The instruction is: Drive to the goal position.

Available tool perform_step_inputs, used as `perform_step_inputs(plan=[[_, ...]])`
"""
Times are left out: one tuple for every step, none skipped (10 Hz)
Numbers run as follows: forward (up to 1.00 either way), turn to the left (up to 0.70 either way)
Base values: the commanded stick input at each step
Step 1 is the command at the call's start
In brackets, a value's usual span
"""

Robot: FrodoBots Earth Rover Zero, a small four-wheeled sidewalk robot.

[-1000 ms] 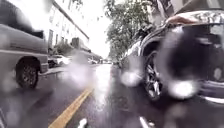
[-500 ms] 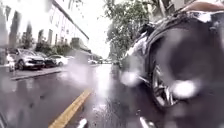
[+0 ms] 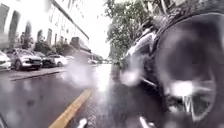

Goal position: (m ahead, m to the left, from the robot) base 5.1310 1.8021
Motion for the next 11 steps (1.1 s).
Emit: perform_step_inputs(plan=[[0.7,0.0],[0.7,0.0],[0.7,0.0],[0.7,0.0],[0.7,0.0],[0.7,0.0],[0.7,0.0],[0.7,0.0],[0.7,0.0],[0.7,0.0],[0.7,0.0]])
